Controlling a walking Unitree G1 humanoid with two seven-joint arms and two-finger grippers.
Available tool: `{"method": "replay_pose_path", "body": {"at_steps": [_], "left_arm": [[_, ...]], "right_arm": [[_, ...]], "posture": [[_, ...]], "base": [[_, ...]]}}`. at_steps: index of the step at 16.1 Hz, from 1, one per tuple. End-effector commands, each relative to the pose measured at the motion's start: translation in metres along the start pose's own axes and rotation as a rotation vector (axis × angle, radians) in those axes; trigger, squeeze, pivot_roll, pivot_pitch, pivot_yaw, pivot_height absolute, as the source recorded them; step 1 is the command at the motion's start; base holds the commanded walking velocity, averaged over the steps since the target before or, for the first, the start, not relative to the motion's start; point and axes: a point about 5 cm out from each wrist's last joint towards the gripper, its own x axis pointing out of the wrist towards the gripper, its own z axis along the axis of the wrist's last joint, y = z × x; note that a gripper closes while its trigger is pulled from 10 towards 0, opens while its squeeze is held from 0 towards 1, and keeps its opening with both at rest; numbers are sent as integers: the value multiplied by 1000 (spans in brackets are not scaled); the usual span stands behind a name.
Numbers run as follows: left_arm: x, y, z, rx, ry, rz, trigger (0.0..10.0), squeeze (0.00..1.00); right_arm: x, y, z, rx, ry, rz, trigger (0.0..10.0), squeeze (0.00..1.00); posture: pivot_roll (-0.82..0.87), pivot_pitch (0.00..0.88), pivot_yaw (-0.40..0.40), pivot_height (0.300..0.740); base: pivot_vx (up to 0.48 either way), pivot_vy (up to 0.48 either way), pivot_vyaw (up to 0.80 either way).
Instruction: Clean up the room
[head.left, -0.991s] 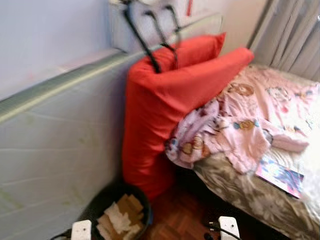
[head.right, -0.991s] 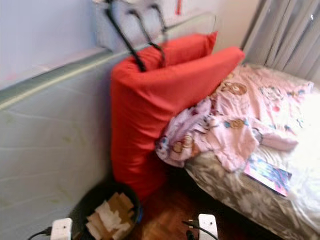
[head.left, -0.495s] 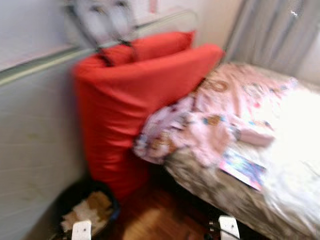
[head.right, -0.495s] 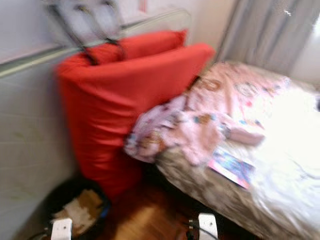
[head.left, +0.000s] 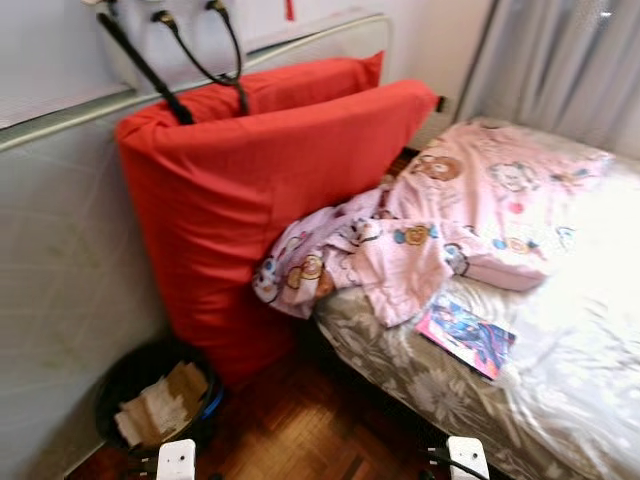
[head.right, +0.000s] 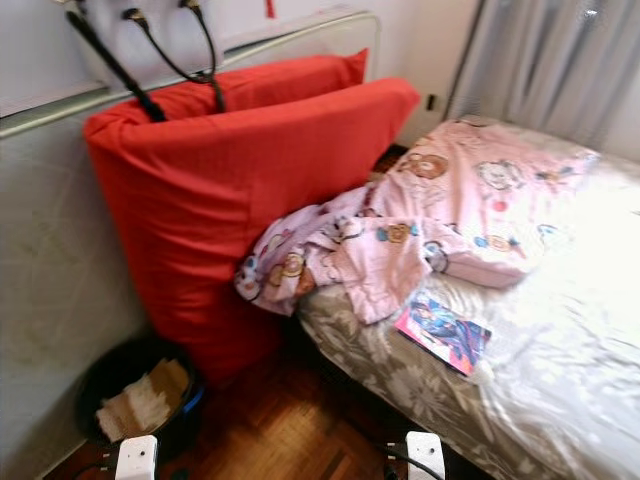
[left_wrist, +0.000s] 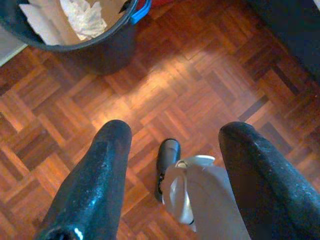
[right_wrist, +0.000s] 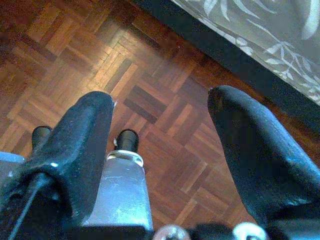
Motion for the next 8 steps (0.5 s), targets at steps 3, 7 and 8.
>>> {"method": "replay_pose_path", "body": {"at_steps": [3, 7, 8], "left_arm": [[13, -2, 46, 24, -24, -8, 10000, 0], [13, -2, 46, 24, -24, -8, 10000, 0], [13, -2, 46, 24, -24, -8, 10000, 0]], "right_arm": [[9, -21, 78, 82, -76, 55, 10000, 0], [9, -21, 78, 82, -76, 55, 10000, 0], [9, -21, 78, 82, -76, 55, 10000, 0]], "posture": [[128, 0, -114, 740], [128, 0, -114, 740], [128, 0, -114, 740]], "base": [[0, 0, 0], [0, 0, 0], [0, 0, 0]]}}
